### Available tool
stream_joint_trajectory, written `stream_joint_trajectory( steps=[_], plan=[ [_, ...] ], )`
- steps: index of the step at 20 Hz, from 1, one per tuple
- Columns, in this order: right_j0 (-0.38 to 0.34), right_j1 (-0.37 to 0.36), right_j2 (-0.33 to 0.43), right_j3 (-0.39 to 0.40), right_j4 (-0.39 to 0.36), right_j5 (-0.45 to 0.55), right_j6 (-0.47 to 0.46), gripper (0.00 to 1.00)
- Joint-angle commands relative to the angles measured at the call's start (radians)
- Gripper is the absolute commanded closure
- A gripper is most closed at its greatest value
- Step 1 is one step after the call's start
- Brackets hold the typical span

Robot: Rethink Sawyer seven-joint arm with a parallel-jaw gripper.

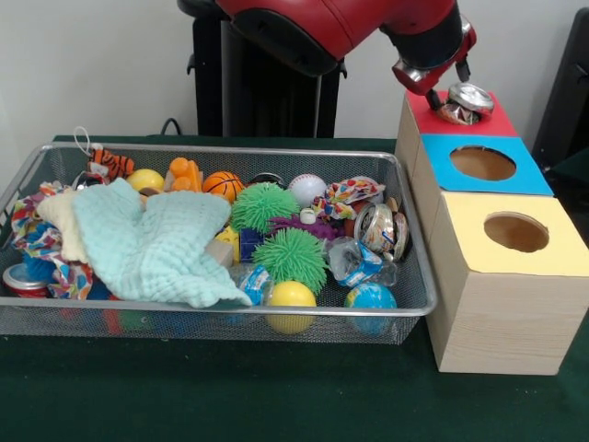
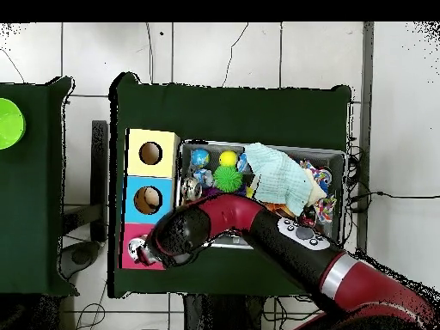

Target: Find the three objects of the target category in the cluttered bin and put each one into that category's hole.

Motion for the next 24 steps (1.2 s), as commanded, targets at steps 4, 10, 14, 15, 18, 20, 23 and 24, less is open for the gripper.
stream_joint_trajectory(
  steps=[4, 10, 14, 15, 18, 20, 23, 24],
  plan=[
    [0.295, 0.042, -0.314, -0.207, -0.317, -0.754, 0.338, 0.0],
    [0.454, -0.003, -0.494, -0.256, -0.286, -0.83, 0.479, 0.0],
    [0.458, 0.002, -0.51, -0.24, -0.215, -0.862, 0.446, 0.0],
    [0.455, 0.004, -0.509, -0.237, -0.203, -0.863, 0.431, 0.0],
    [0.429, 0.015, -0.491, -0.219, -0.161, -0.876, 0.378, 0.0],
    [0.418, 0.018, -0.482, -0.211, -0.144, -0.88, 0.354, 0.0],
    [0.405, 0.024, -0.472, -0.199, -0.115, -0.891, 0.324, 1.0],
    [0.396, 0.029, -0.466, -0.192, -0.097, -0.899, 0.333, 1.0]
  ],
)
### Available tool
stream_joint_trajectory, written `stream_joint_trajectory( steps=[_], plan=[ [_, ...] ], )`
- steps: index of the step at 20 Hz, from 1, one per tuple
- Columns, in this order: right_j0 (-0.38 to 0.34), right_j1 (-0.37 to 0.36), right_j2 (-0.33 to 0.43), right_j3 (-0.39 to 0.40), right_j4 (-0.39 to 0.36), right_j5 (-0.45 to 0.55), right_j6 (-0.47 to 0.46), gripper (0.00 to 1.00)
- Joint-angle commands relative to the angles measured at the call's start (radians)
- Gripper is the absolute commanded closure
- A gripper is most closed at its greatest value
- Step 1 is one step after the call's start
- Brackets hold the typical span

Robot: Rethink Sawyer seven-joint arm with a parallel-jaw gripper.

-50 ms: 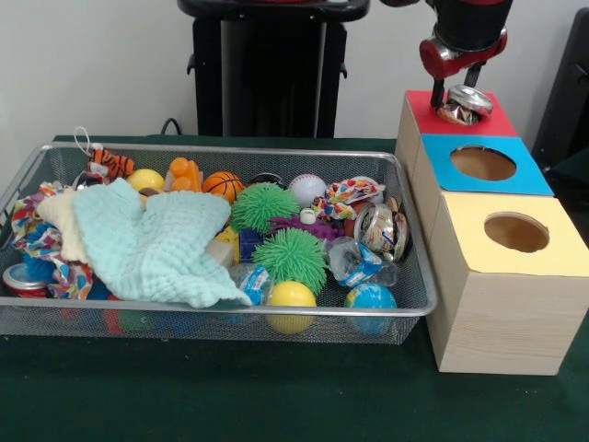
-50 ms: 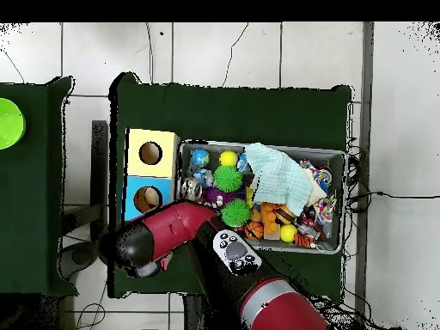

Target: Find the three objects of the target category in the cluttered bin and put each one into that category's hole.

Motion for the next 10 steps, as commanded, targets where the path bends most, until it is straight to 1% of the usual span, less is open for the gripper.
stream_joint_trajectory(
  steps=[1, 2, 3, 4, 5, 6, 10],
  plan=[
    [-0.009, 0.3, -0.119, -0.154, -0.162, -0.861, 0.177, 1.0],
    [-0.018, 0.305, -0.113, -0.148, -0.144, -0.869, 0.186, 1.0],
    [-0.017, 0.303, -0.111, -0.15, -0.15, -0.862, 0.171, 1.0],
    [-0.019, 0.3, -0.103, -0.153, -0.171, -0.835, 0.139, 1.0],
    [-0.02, 0.299, -0.103, -0.152, -0.17, -0.833, 0.133, 1.0],
    [-0.027, 0.301, -0.098, -0.145, -0.16, -0.842, 0.134, 1.0],
    [-0.03, 0.302, -0.095, -0.143, -0.164, -0.859, 0.119, 1.0]
  ],
)
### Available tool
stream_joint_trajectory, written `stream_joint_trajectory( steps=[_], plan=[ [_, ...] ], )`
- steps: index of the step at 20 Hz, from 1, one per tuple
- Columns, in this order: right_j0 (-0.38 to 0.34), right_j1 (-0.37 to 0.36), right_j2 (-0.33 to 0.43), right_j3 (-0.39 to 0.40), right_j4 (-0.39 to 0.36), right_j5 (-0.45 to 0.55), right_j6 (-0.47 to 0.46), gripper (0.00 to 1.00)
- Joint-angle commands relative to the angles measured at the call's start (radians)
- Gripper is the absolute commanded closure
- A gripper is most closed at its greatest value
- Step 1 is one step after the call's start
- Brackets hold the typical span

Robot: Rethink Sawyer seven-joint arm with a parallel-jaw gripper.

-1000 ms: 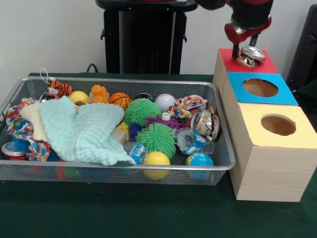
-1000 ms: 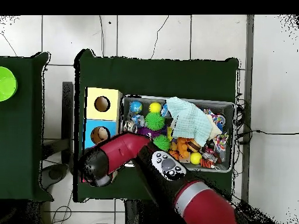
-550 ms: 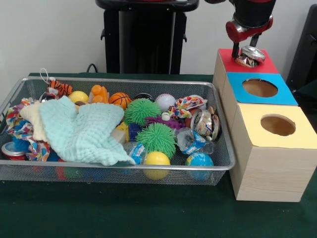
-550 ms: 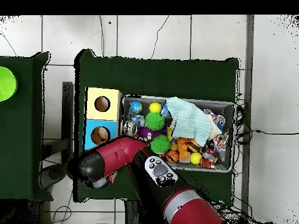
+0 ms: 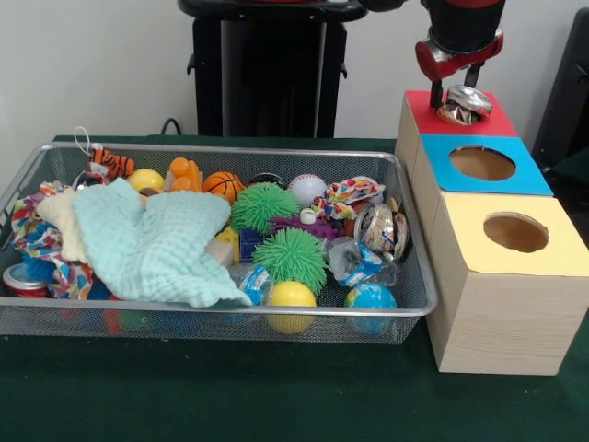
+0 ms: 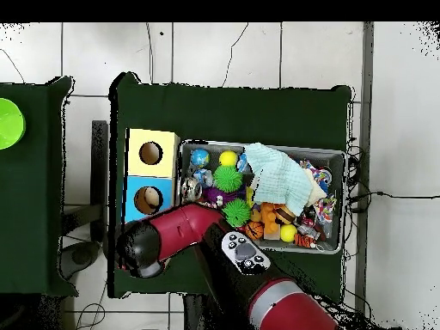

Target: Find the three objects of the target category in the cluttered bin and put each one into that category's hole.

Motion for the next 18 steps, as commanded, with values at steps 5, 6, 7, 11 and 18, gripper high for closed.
stream_joint_trajectory(
  steps=[5, 6, 7, 11, 18],
  plan=[
    [0.009, 0.275, -0.104, -0.163, -0.212, -0.822, 0.113, 1.0],
    [0.02, 0.267, -0.113, -0.163, -0.216, -0.823, 0.117, 1.0],
    [0.026, 0.262, -0.117, -0.163, -0.217, -0.824, 0.12, 1.0],
    [0.038, 0.263, -0.115, -0.147, -0.186, -0.906, 0.145, 1.0],
    [-0.15, 0.406, 0.129, -0.071, -0.235, -1.379, 0.099, 1.0]
  ],
)
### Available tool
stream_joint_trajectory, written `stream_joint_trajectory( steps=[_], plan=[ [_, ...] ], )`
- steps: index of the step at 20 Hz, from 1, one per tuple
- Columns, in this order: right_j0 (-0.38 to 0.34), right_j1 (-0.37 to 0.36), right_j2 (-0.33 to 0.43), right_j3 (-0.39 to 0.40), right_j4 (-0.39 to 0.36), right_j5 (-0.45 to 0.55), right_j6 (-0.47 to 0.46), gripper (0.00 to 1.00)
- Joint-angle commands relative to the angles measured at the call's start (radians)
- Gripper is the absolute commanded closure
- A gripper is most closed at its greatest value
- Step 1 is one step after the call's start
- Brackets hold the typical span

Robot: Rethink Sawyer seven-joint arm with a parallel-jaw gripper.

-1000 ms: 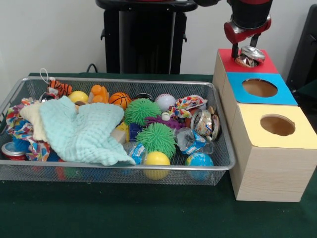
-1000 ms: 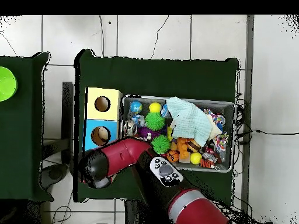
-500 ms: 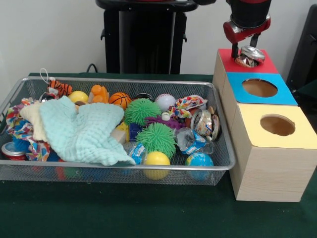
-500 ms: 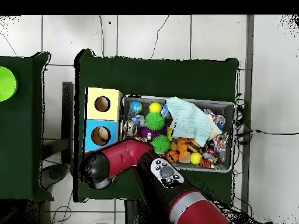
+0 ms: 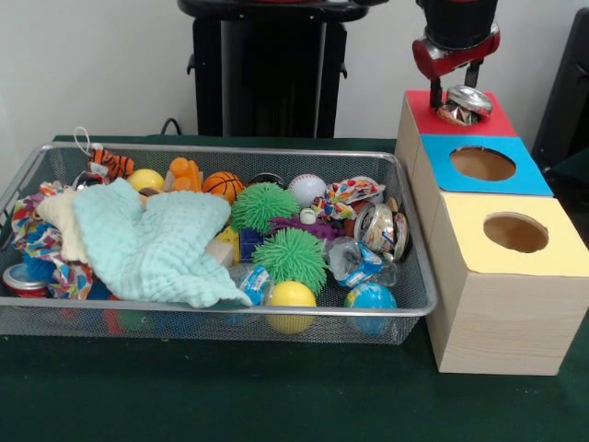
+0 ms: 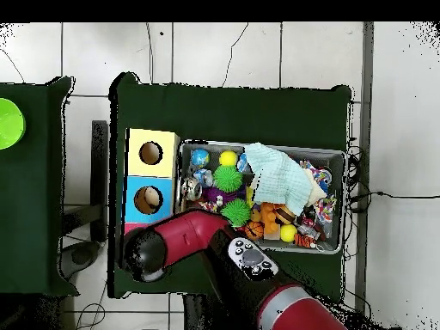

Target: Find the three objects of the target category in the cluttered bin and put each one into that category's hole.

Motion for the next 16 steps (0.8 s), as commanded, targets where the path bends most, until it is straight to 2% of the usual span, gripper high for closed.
stream_joint_trajectory(
  steps=[1, 2, 4, 7, 12, 13, 15, 16],
  plan=[
    [-0.129, 0.446, 0.131, -0.132, -0.255, -1.335, 0.1, 1.0],
    [-0.171, 0.506, 0.185, -0.133, -0.278, -1.419, 0.131, 1.0],
    [-0.24, 0.599, 0.271, -0.129, -0.319, -1.468, 0.187, 1.0],
    [-0.278, 0.628, 0.319, -0.117, -0.364, -1.505, 0.17, 1.0],
    [-0.293, 0.714, 0.343, -0.153, -0.514, -1.773, 0.047, 1.0],
    [-0.297, 0.73, 0.351, -0.159, -0.531, -1.8, 0.039, 1.0],
    [-0.318, 0.786, 0.382, -0.164, -0.573, -1.849, 0.079, 1.0],
    [-0.339, 0.832, 0.409, -0.174, -0.623, -1.87, 0.14, 1.0]
  ],
)
